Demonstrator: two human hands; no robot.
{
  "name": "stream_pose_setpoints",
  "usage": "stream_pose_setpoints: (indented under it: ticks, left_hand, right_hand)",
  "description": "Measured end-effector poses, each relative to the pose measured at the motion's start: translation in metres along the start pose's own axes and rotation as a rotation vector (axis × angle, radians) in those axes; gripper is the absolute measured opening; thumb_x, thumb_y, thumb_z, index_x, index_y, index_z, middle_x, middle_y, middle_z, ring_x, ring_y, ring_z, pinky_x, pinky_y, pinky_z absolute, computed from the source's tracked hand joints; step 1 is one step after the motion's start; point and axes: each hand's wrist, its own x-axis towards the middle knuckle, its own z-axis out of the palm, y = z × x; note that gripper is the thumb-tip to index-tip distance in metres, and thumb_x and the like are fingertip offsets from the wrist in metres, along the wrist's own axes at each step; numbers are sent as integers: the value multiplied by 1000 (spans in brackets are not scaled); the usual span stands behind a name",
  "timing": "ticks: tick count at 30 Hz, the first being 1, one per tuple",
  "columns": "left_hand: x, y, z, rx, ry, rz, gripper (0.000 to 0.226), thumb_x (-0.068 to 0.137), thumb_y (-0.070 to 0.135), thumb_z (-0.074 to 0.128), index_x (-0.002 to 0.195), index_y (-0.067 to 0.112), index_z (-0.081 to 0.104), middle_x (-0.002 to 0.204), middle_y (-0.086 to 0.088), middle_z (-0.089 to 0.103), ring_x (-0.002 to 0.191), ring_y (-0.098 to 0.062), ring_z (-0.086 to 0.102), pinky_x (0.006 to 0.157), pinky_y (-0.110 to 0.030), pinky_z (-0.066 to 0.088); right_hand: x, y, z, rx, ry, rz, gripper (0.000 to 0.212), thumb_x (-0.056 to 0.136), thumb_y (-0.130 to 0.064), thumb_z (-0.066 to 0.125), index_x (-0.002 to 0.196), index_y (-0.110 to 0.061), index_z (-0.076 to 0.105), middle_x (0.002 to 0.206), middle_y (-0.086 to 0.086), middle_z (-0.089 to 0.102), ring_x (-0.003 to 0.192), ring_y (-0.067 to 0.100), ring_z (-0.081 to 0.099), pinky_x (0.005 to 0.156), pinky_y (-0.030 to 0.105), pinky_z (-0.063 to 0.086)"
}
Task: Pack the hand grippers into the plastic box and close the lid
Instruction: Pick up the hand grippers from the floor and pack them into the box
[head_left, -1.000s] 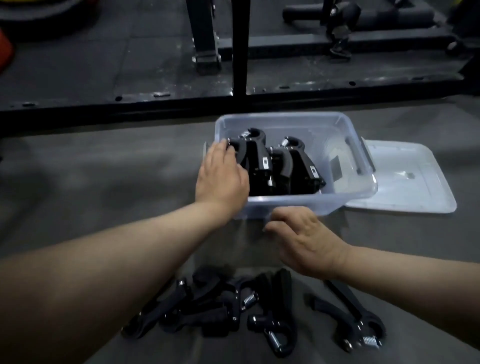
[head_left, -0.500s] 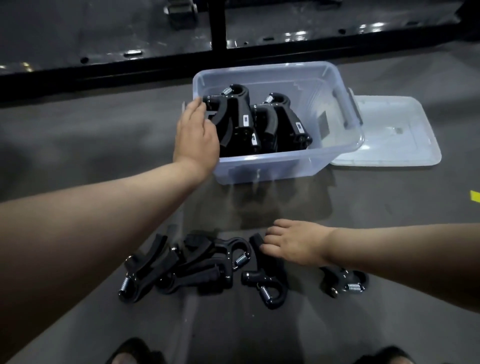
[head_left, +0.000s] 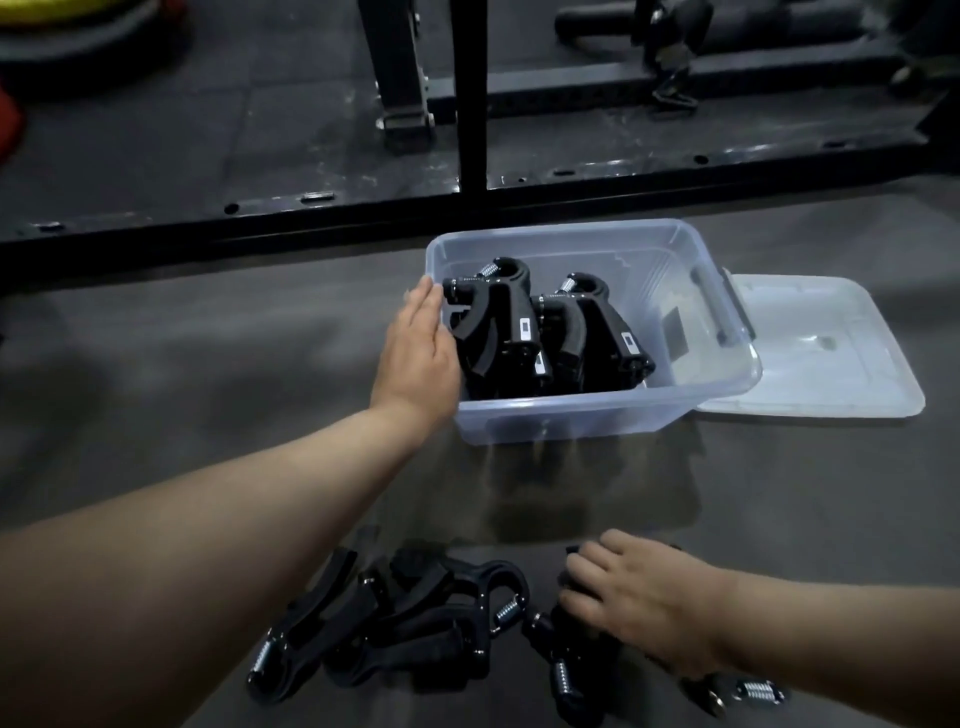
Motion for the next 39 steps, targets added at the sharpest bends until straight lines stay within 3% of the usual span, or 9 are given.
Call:
stream_pose_setpoints:
  ticks: [3, 8, 14, 17, 21, 24, 30, 35, 39]
  left_hand:
    - [1, -3, 0, -1, -6, 9, 49, 100, 12, 31, 149, 12, 33, 158, 4, 23, 145, -8, 16, 120, -24, 8]
    - [1, -3, 0, 2, 4, 15, 49, 100, 12, 31, 149, 13, 33, 158, 5, 24, 145, -6, 16, 118, -21, 8]
    - [-2, -2, -1, -3, 4, 11, 49, 100, 12, 31, 149, 14, 33, 158, 7, 23, 145, -5, 15, 115, -16, 6]
    - [-1, -3, 0, 0, 8, 13, 49, 100, 12, 32, 148, 13, 34, 158, 6, 24, 145, -6, 16, 116, -18, 7]
    - [-1, -1, -1, -7, 23, 14, 48, 99, 11, 33, 147, 12, 36, 157, 4, 26, 144, -8, 19, 119, -22, 9]
    - [-2, 0, -2, -1, 10, 17, 48, 100, 12, 32, 148, 13, 35, 157, 4, 25, 145, -8, 18, 120, -27, 11]
    - [-1, 0, -2, 12, 8, 19, 48, 100, 11, 32, 148, 13, 34, 158, 4, 24, 145, -9, 17, 119, -25, 9]
    - [-2, -1, -1, -6, 16, 10, 48, 99, 12, 32, 148, 13, 35, 157, 5, 25, 145, -8, 18, 117, -20, 8]
    - [-2, -2, -1, -8, 17, 6, 48, 99, 12, 32, 147, 13, 36, 157, 5, 25, 144, -8, 19, 116, -19, 8]
  right_hand:
    - [3, -7, -10, -80, 27, 13, 46, 70, -27, 23, 94, -26, 62, 104, 10, 60, 78, 24, 58, 66, 29, 47]
    - [11, 10, -36, -85, -182, 80, 30, 79, -35, 48, 97, -24, 71, 105, 6, 62, 91, 26, 56, 84, 36, 42]
    - [-16, 76, -95, 841, -546, 294, 32, 89, -46, 60, 108, -20, 64, 102, 5, 70, 86, 24, 64, 79, 41, 52]
    - [-42, 116, -118, 1516, -350, 266, 32, 90, -31, 68, 109, -6, 66, 98, 19, 70, 83, 30, 65, 82, 50, 55]
    - [-52, 152, -132, 2012, 200, 381, 29, 85, -21, 68, 107, -2, 71, 93, 17, 67, 76, 21, 67, 66, 32, 59]
    - [-31, 156, -121, 1961, 505, 706, 20, 93, -22, 60, 106, -8, 68, 96, 14, 69, 77, 21, 69, 69, 28, 54]
    - [7, 154, -111, 1894, 593, 1107, 19, 100, -27, 51, 89, -16, 61, 80, 0, 67, 59, 10, 57, 51, 22, 32]
    - [12, 156, -102, 1154, 292, 1240, 43, 80, -59, 49, 96, -23, 66, 123, 7, 49, 112, 26, 53, 100, 42, 45]
    - [18, 154, -98, 1291, 274, 1165, 36, 75, -46, 51, 101, -21, 59, 100, 7, 69, 94, 27, 66, 92, 47, 53]
